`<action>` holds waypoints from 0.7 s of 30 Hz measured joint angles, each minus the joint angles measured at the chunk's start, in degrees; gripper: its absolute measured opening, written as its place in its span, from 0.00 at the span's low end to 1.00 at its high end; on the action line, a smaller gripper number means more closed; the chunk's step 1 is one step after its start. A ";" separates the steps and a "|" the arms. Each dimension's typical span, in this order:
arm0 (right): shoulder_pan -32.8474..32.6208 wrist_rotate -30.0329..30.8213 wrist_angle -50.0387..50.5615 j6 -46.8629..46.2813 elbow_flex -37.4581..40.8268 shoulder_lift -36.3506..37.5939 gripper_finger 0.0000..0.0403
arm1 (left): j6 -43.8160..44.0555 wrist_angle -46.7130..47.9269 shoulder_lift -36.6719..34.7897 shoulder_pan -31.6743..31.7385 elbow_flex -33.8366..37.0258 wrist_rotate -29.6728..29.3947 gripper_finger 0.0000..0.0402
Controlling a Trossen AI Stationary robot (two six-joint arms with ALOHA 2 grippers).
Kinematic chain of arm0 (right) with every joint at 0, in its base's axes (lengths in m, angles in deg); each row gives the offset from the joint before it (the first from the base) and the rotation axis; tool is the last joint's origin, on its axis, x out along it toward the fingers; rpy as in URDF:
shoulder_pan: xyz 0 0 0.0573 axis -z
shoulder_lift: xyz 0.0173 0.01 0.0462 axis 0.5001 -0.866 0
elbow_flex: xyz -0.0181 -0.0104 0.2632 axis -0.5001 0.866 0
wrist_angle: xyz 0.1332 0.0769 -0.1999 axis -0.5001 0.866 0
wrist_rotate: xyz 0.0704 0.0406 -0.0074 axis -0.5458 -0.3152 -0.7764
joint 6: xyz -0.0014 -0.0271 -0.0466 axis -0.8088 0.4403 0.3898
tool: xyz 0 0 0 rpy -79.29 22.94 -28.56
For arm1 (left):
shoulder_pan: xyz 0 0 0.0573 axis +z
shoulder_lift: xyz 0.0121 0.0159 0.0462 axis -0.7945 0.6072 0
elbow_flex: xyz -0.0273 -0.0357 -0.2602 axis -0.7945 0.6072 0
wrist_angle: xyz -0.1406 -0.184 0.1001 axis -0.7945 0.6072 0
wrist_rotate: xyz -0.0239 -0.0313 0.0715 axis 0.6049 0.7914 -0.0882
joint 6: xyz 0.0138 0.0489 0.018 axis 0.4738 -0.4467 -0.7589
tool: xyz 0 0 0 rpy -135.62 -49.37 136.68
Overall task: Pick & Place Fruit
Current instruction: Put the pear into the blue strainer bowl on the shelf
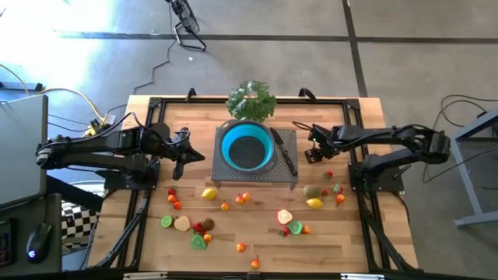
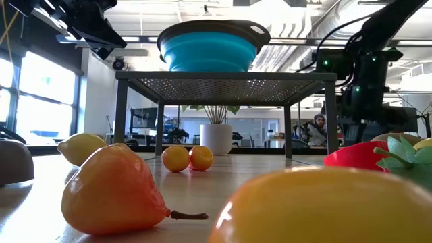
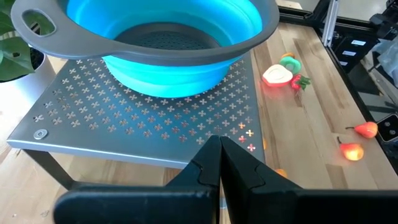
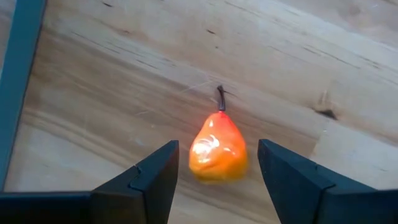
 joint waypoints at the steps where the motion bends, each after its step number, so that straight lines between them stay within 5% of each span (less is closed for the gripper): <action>1: 0.01 0.00 -0.28 -0.04 0.20 0.00 0.53 | 0.00 0.02 0.00 -0.02 0.00 0.00 0.00; 11: 0.01 1.18 -0.39 0.22 0.23 0.00 0.52 | -0.02 0.02 -0.01 -0.01 0.00 -0.20 0.00; 21: 0.01 0.94 -0.39 0.37 0.23 0.00 0.33 | 0.00 0.02 -0.02 -0.02 0.00 -0.17 0.00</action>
